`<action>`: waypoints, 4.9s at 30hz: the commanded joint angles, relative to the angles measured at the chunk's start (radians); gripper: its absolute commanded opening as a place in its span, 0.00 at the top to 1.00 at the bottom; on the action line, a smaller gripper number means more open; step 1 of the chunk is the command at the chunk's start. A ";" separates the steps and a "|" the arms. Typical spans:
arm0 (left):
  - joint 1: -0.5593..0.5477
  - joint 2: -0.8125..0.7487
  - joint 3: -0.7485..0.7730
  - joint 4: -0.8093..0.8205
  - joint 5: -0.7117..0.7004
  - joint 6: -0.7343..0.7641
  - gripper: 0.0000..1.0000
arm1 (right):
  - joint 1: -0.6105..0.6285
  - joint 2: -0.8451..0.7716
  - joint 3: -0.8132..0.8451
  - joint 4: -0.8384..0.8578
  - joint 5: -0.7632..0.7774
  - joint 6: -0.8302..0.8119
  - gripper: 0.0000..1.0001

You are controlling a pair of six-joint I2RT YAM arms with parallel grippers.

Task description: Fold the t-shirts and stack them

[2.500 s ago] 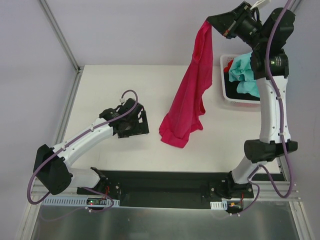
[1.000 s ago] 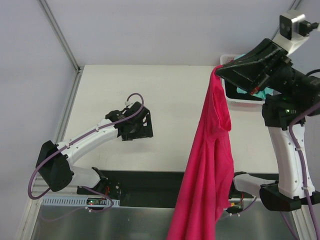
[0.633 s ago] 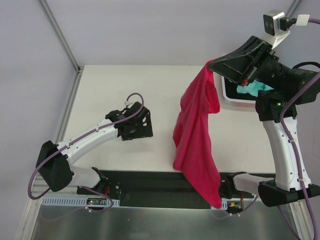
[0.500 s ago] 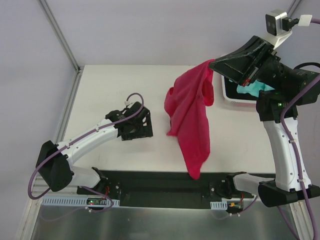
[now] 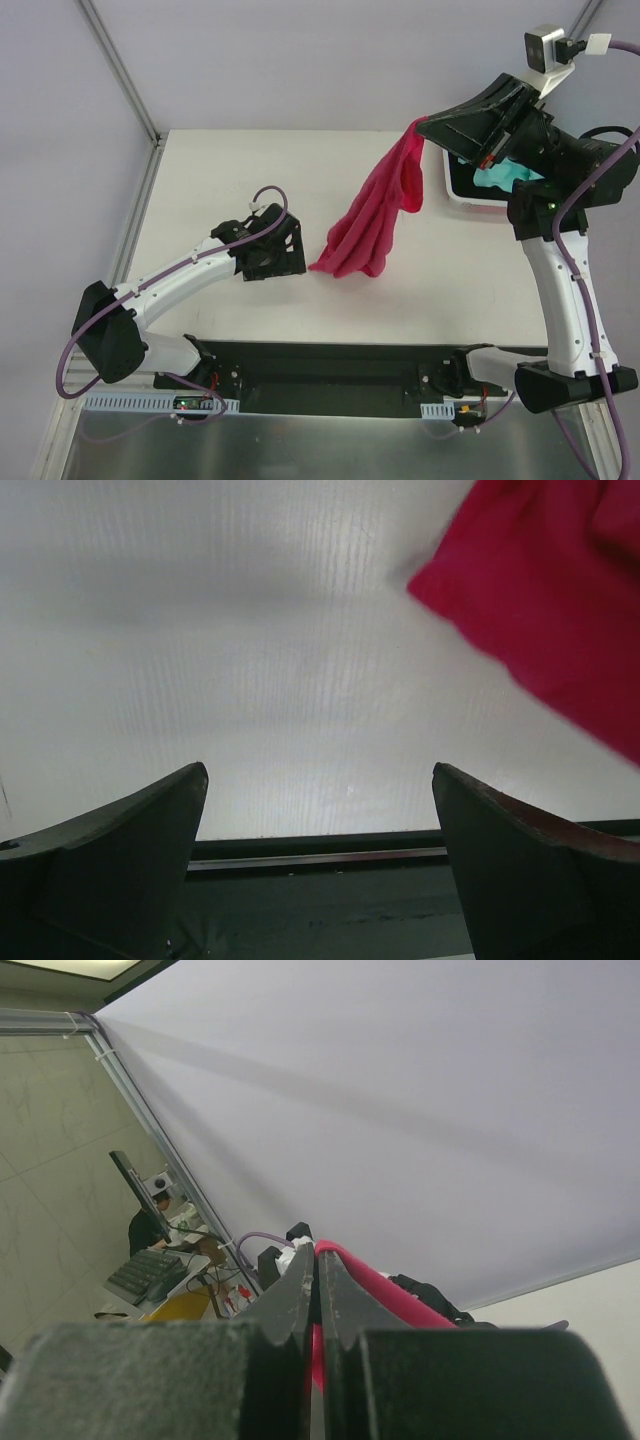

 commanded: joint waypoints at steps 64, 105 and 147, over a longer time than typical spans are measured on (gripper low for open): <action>-0.284 0.219 0.142 0.433 -0.027 0.026 0.10 | -0.234 0.177 -0.439 0.675 0.066 0.266 0.99; -0.314 0.480 0.023 0.769 0.094 -0.068 0.37 | -0.236 0.023 -0.418 0.688 0.072 0.341 0.99; -0.027 -0.184 0.532 -0.205 -0.392 0.277 1.00 | -0.425 -0.115 -0.638 0.228 0.088 -0.014 0.99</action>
